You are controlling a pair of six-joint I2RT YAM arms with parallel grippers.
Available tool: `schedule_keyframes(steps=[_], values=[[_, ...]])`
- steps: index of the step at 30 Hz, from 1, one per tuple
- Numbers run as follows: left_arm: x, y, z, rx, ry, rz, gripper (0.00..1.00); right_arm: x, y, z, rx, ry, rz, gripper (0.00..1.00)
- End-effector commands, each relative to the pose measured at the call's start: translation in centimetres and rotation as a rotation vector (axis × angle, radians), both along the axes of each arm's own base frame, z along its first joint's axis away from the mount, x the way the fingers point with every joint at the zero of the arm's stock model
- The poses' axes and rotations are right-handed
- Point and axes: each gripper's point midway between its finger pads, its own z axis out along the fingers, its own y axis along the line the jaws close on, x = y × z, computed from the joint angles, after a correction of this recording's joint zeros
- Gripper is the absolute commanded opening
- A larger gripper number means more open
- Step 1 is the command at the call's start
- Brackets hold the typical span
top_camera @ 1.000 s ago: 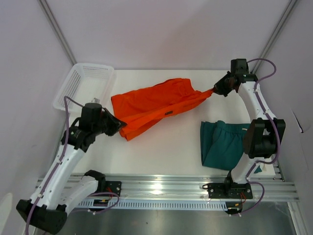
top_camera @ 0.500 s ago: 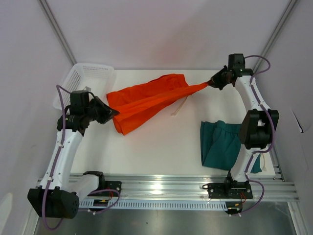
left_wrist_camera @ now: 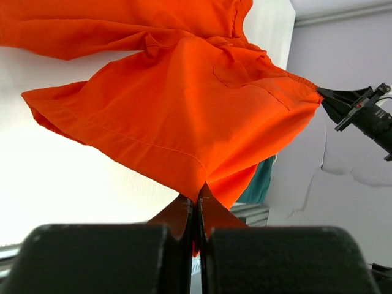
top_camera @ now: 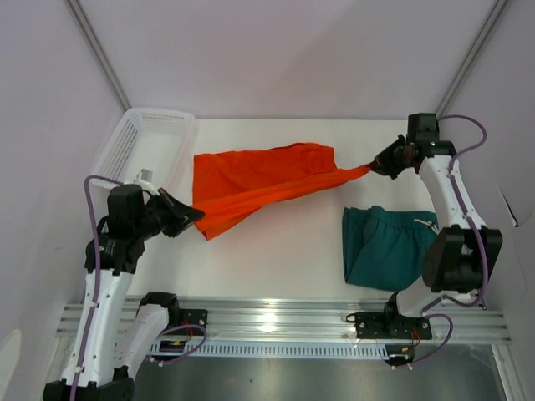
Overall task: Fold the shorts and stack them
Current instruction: Fold the shorts
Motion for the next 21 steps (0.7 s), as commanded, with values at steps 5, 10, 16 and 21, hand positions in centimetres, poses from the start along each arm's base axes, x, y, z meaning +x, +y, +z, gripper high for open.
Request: schedule_keyframes(steps=[5, 10, 16, 21], values=[[-3.1, -1.6, -0.8, -0.011, 0.022, -0.056, 0.00, -5.6, -4.2, 1.6, -0.116, -0.043, -0.092, 0.00], [-0.3, -1.3, 0.0, 0.060, 0.018, -0.061, 0.00, -5.1, -4.5, 1.6, -0.108, -0.029, -0.107, 0.00], [5.5, -1.2, 1.6, 0.089, 0.023, -0.048, 0.00, -1.8, -4.9, 1.7, -0.086, -0.004, -0.144, 0.00], [9.0, -0.7, 3.3, 0.094, 0.005, -0.038, 0.00, 1.5, -5.0, 2.2, -0.065, -0.015, -0.155, 0.00]])
